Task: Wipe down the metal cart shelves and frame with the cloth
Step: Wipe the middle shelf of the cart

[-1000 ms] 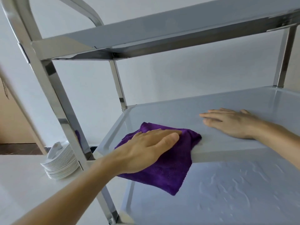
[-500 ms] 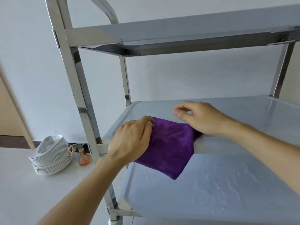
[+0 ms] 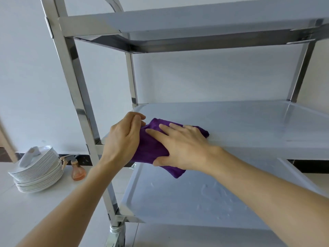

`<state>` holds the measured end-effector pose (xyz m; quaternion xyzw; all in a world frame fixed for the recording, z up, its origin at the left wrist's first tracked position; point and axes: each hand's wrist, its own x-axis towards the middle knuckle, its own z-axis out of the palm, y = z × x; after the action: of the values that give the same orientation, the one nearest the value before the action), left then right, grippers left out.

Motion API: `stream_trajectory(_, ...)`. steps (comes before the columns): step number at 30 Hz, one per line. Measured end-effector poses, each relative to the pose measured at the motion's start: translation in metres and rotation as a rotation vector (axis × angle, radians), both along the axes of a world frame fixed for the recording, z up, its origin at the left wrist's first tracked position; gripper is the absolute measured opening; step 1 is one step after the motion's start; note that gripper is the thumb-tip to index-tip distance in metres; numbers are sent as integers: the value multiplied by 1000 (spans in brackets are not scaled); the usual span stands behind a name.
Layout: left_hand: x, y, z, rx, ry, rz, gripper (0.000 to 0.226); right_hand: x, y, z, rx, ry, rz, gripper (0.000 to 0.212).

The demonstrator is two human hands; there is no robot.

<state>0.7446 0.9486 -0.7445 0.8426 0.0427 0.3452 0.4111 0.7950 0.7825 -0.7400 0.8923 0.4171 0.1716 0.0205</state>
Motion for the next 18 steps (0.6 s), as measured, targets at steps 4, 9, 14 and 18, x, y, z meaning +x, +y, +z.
stream_trajectory(4, 1, 6, 3, 42, 99, 19, 40, 5, -23, -2, 8, -51, 40, 82)
stream_trajectory(9, 6, 7, -3, 277, 123, 110, 40, 14, -86, -4, 30, -44, -9, 80)
stream_trajectory(14, 11, 5, -16, 530, 27, 183, 32, 14, -166, -3, 32, -88, -116, 82)
stream_trajectory(18, 14, 6, -15, 556, 37, 184, 30, 14, -223, -8, 90, -168, -172, 89)
